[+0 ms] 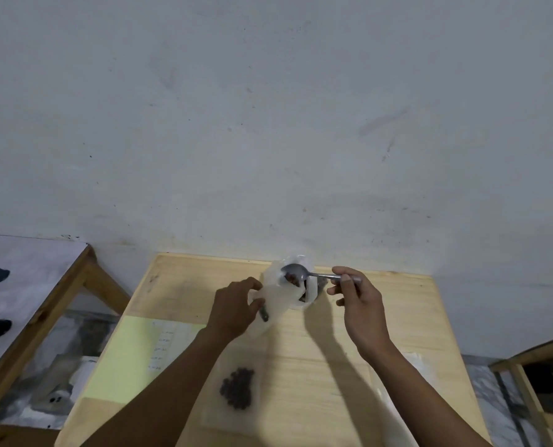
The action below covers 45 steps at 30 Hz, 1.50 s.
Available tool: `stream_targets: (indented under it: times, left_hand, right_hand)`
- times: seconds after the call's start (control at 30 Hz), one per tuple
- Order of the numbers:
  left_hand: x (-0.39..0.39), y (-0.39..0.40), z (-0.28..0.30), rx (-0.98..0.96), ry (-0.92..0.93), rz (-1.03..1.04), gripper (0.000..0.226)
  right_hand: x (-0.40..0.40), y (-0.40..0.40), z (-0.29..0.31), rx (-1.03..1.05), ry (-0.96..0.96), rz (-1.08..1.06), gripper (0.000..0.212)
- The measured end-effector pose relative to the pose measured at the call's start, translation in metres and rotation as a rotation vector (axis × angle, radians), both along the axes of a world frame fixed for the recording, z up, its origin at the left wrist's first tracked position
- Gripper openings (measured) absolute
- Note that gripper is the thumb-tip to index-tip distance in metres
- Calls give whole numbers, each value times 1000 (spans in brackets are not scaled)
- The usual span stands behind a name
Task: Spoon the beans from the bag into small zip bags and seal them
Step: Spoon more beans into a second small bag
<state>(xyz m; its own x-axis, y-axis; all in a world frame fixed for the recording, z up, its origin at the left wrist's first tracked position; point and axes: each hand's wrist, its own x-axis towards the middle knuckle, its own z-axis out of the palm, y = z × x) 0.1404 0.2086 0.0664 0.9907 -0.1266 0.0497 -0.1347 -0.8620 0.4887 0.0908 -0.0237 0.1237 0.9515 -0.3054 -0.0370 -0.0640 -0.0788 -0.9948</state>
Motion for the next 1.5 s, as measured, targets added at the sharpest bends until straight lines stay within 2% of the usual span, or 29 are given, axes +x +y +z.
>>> stream_targets:
  times: [0.1,0.2,0.3,0.43,0.53,0.67,0.8,1.13,1.23,1.4,1.5]
  left_hand:
    - [-1,-1,0,-3,16,11,28]
    - [-4,-1,0,-30,31,25,25]
    - [-11,-1,-1,-70,45,41,22]
    - [-21,2,-2,-187,85,100,20]
    - [-32,5,-4,-305,131,143,22]
    - [-47,8,-4,-355,176,140,19]
    - [-55,10,-5,-372,206,145,18]
    - [-54,5,-5,-342,169,144,21]
    - [-52,0,-4,-343,170,133,25]
    - [-47,-5,-2,-326,143,115,28]
    - [-44,-11,0,-309,101,97,31]
  right_hand:
    - [-2,-2,0,-119,-54,76,25]
    - [-2,-7,2,-133,-97,38,23]
    - [0,-16,1,36,-70,-137,21]
    - [-1,-33,-26,312,118,-362,18]
    - [-9,-45,-56,328,246,-406,24]
    - [-17,-49,-88,229,373,-321,25]
    - [-20,-42,-102,172,421,-246,27]
    - [-13,-32,-112,501,580,-135,10]
    - [-12,-29,-112,536,594,-135,29]
    - [-12,-24,-94,485,578,-96,27]
    - [-10,-11,-65,337,467,107,38]
